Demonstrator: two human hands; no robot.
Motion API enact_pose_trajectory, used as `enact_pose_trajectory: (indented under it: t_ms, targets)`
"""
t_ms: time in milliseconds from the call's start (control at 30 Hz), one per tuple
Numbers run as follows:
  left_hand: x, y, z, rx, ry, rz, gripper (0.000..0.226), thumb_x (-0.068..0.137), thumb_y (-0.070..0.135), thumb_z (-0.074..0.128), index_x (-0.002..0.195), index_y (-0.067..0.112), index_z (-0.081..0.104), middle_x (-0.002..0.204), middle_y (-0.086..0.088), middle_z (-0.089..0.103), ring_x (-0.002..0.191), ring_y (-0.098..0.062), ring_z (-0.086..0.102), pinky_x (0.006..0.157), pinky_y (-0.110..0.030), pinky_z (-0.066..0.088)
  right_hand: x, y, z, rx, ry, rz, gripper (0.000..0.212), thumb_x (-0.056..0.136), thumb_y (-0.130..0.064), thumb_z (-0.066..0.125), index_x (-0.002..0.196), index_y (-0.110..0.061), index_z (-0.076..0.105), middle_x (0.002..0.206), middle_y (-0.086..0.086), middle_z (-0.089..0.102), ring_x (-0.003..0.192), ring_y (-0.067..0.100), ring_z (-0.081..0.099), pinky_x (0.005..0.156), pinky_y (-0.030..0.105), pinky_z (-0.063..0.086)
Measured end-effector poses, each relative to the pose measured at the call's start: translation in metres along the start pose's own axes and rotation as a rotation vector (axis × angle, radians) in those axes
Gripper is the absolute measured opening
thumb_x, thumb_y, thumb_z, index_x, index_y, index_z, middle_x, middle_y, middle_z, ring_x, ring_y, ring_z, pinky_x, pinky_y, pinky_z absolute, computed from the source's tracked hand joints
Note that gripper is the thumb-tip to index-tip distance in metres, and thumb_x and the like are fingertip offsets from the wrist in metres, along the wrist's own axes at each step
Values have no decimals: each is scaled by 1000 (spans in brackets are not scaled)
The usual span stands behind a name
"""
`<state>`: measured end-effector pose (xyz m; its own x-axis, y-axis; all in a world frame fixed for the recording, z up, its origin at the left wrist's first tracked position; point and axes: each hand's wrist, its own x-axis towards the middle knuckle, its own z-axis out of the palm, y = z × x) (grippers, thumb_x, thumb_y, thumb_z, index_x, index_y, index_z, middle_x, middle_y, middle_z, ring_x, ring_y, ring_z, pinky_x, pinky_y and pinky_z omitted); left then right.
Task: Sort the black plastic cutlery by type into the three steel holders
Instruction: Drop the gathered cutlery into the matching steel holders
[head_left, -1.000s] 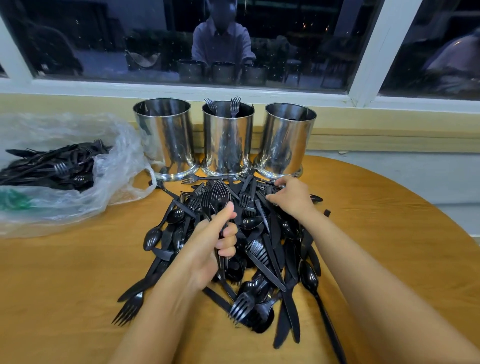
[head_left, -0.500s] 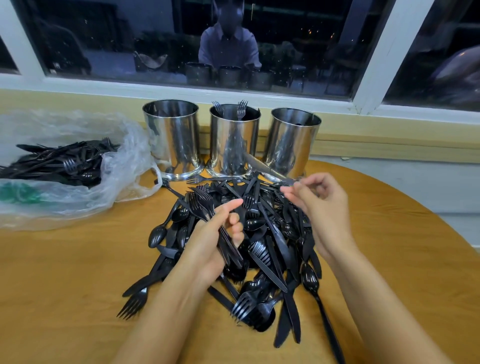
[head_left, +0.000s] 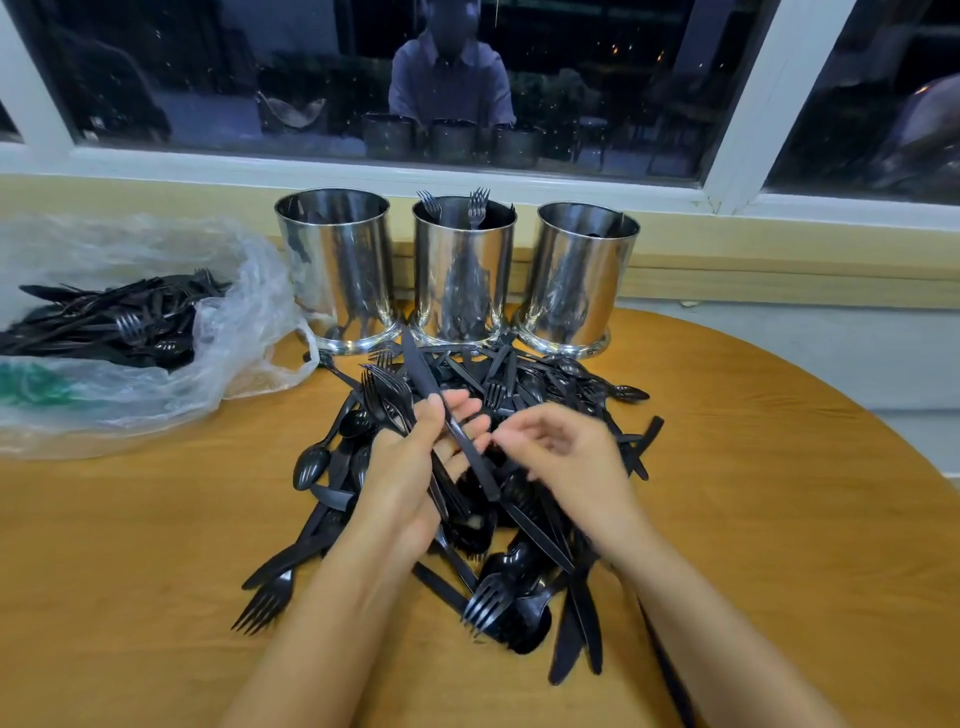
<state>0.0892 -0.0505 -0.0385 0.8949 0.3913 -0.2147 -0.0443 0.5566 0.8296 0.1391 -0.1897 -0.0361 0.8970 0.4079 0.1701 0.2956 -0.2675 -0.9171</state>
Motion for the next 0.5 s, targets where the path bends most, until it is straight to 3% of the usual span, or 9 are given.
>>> enact_pose_trajectory:
  t_ms: [67,167,300,500]
  targets:
    - [-1,2,0,16,-22,-19,28,103,24,44,106,8,66,87,-4,76,72,-16,72,63,-26,59,20,4,-18,-113,92,20,7,85,-23,69,82,-30,67,80,-9,70,78,7,64,67,17,49]
    - [-1,2,0,-1,-29,-70,27,105,23,42,110,8,63,63,3,58,46,-8,45,47,-20,44,50,14,-31,-311,91,119,3,88,-18,68,88,-21,67,83,-2,68,76,8,60,64,10,44]
    - [0,2,0,-12,-33,-102,25,105,23,43,110,9,64,61,4,48,46,-6,33,44,-18,36,74,26,-18,-527,-36,152,15,85,-20,74,95,-13,66,79,-1,64,80,15,63,75,24,51]
    - [1,1,0,-23,-43,-120,25,104,23,45,109,9,65,61,4,50,45,-6,35,44,-18,38,91,29,-6,-601,-51,234,27,82,-15,76,94,-15,52,95,7,60,81,22,57,66,28,42]
